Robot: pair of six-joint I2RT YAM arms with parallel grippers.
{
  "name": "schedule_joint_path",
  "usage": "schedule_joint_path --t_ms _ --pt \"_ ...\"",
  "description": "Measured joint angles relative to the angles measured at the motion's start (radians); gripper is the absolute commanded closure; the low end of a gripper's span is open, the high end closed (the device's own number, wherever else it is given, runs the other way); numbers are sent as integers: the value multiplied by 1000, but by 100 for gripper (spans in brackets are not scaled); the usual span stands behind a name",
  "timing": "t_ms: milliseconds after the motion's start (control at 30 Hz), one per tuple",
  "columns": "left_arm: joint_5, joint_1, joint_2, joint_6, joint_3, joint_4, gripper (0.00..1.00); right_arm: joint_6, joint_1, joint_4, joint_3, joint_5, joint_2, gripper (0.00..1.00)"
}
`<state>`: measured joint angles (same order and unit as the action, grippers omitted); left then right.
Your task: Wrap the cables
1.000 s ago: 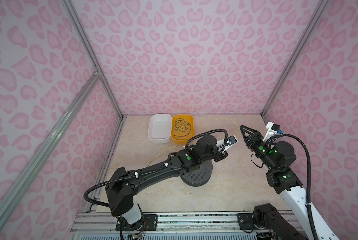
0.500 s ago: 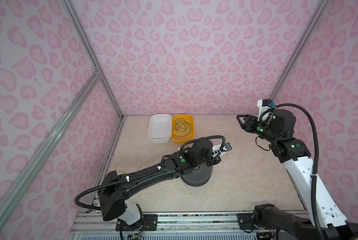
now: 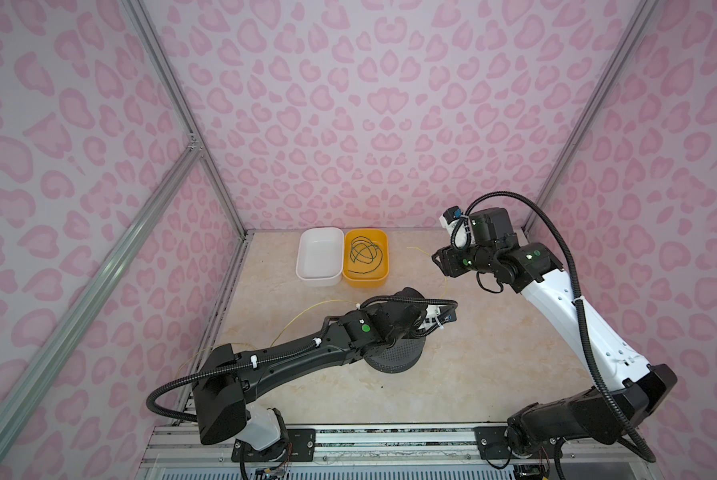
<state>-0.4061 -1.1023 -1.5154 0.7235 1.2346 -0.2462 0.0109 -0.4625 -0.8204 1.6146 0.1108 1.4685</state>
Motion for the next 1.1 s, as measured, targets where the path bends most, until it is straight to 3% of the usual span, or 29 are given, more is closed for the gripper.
schedule_joint_path --t_ms 167,267,367,433,600,800,1100 --pt "-80 -35 -22 56 -10 -10 97 31 -21 0 9 -43 51 40" --pt "-107 -40 -26 70 -11 -15 97 38 -27 2 15 -63 75 48" --pt "-129 -43 -26 75 -11 -14 97 37 -28 14 16 -85 93 61" --pt "-140 -50 -25 81 -11 -14 97 37 -28 23 12 -92 98 82" --pt "-164 -51 -25 80 -20 -14 97 -7 -26 92 -31 -137 61 99" --pt "-206 -50 -16 61 -66 37 97 -121 25 201 -128 -92 -30 100" --pt "-240 -42 -6 -13 -141 193 97 -486 249 523 -449 214 -244 100"
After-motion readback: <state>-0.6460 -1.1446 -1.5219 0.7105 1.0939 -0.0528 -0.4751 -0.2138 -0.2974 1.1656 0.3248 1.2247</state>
